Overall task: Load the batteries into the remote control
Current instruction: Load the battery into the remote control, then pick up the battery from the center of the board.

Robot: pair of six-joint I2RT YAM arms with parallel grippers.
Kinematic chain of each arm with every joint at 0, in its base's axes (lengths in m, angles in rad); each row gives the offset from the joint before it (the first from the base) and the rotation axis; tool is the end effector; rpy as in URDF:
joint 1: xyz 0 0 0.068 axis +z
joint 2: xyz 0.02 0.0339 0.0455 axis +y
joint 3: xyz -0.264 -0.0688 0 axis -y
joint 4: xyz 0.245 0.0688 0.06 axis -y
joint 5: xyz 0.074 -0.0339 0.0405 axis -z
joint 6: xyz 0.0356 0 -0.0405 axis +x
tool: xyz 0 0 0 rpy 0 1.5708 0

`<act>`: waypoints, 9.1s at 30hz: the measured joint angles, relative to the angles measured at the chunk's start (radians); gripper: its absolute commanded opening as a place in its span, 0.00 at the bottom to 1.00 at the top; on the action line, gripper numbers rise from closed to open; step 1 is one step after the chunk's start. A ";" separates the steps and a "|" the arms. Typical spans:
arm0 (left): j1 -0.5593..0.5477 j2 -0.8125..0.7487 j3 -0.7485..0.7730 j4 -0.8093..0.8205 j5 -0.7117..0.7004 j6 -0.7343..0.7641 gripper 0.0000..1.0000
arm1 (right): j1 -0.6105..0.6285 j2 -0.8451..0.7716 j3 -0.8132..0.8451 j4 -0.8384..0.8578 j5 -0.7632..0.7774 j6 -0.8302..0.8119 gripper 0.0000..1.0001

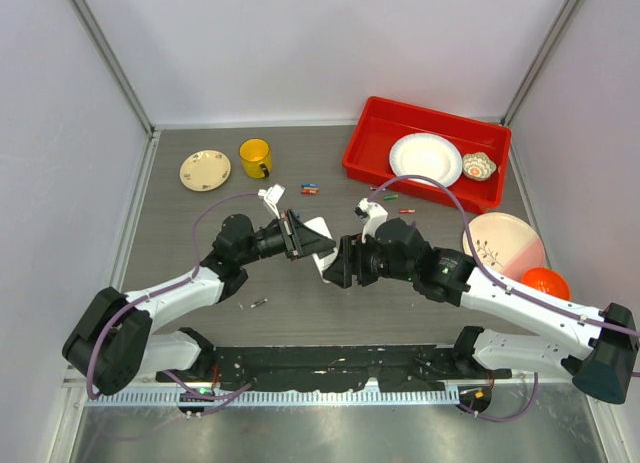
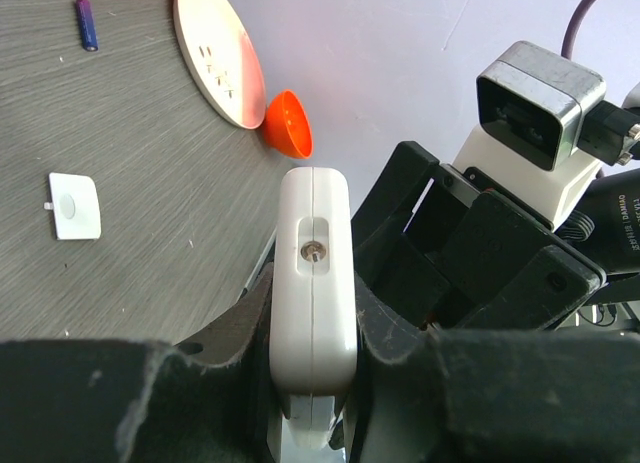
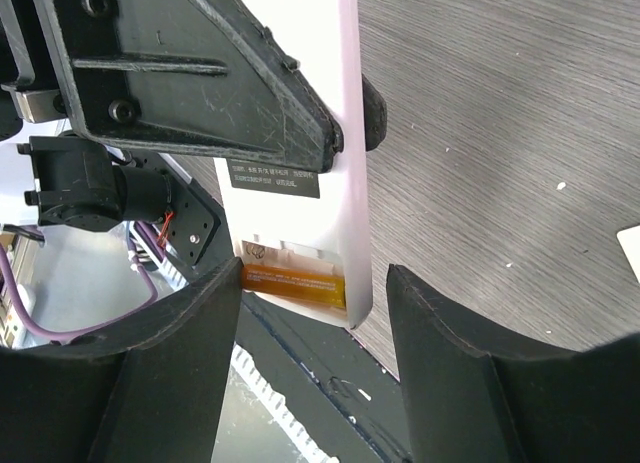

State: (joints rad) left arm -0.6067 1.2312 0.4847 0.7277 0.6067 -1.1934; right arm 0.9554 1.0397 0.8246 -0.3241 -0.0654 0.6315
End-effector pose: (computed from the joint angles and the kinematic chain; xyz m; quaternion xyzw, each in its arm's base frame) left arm 0.1986 -0.1626 0.2382 0.0033 0.7125 -0.6562 0.2485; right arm 0.1323 0.1911 0.2912 -0.1561 0.8555 0.3713 0.3255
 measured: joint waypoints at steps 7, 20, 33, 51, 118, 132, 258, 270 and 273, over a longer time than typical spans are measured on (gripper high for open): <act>0.000 0.000 0.000 0.001 0.003 -0.003 0.00 | -0.011 -0.006 0.000 -0.007 -0.008 0.004 0.70; 0.000 0.000 0.000 0.000 0.007 -0.003 0.00 | -0.037 -0.026 0.000 0.002 -0.033 0.023 0.72; 0.000 -0.004 0.002 0.000 0.007 -0.003 0.00 | -0.037 -0.025 -0.006 -0.006 -0.047 0.010 0.72; 0.000 -0.004 0.011 0.000 0.007 -0.003 0.00 | -0.037 -0.021 -0.006 -0.014 -0.050 -0.002 0.76; 0.000 -0.004 0.011 0.002 0.023 -0.009 0.00 | -0.042 -0.034 -0.006 -0.021 -0.041 0.016 0.91; 0.000 -0.004 0.011 0.007 0.022 -0.013 0.00 | -0.047 -0.034 -0.018 -0.019 -0.043 0.018 0.90; 0.002 -0.477 -0.283 -0.132 -0.117 0.005 0.00 | -0.394 0.357 -0.014 0.122 0.347 -0.019 0.01; 0.002 -0.534 -0.323 -0.175 -0.200 0.029 0.00 | -0.119 0.474 -0.063 0.147 0.339 0.132 0.01; 0.003 -0.557 -0.323 -0.177 -0.177 0.034 0.00 | -0.118 0.487 -0.063 0.157 0.334 0.116 0.01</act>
State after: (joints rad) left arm -0.6037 0.6743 0.1612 0.5507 0.4294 -1.1591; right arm 0.8371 1.5265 0.7612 -0.1669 0.2684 0.7471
